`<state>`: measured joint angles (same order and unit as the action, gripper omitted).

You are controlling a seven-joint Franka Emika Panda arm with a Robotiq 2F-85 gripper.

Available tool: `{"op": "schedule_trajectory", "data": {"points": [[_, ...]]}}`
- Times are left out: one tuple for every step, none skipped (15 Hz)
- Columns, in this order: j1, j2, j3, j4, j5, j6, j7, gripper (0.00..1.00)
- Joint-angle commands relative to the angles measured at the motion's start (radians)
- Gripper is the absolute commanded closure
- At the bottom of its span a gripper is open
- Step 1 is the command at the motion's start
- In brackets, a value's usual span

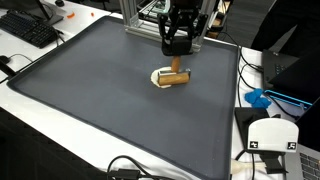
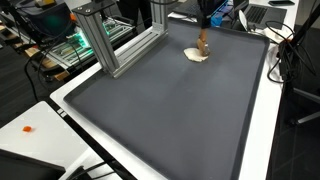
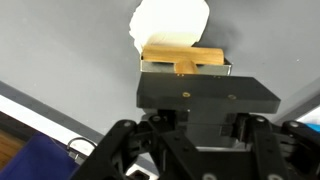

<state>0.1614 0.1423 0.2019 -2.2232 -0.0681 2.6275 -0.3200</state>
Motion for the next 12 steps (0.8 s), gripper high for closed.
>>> {"op": "schedule_trajectory", "data": {"points": [[-0.001,-0.012,-0.006,0.007,0.011,0.008,0.056,0.65],[0.001,-0.021,-0.014,0.010,-0.008,-0.005,0.088,0.65],[0.000,-0.028,-0.017,0.014,-0.011,-0.010,0.105,0.65],[0.000,-0.037,-0.020,0.018,-0.010,-0.014,0.123,0.65],[-0.002,-0.049,-0.024,0.020,-0.010,-0.015,0.135,0.65],[-0.002,-0.058,-0.028,0.023,-0.013,-0.016,0.151,0.65],[-0.003,-0.071,-0.031,0.024,-0.013,-0.019,0.159,0.65],[-0.002,-0.087,-0.038,0.024,-0.026,-0.044,0.191,0.65],[-0.003,-0.103,-0.041,0.025,-0.024,-0.070,0.212,0.65],[-0.002,-0.124,-0.044,0.024,-0.016,-0.111,0.247,0.65],[-0.002,-0.146,-0.046,0.022,-0.017,-0.148,0.280,0.65],[-0.003,-0.169,-0.046,0.022,-0.005,-0.199,0.307,0.65]]}}
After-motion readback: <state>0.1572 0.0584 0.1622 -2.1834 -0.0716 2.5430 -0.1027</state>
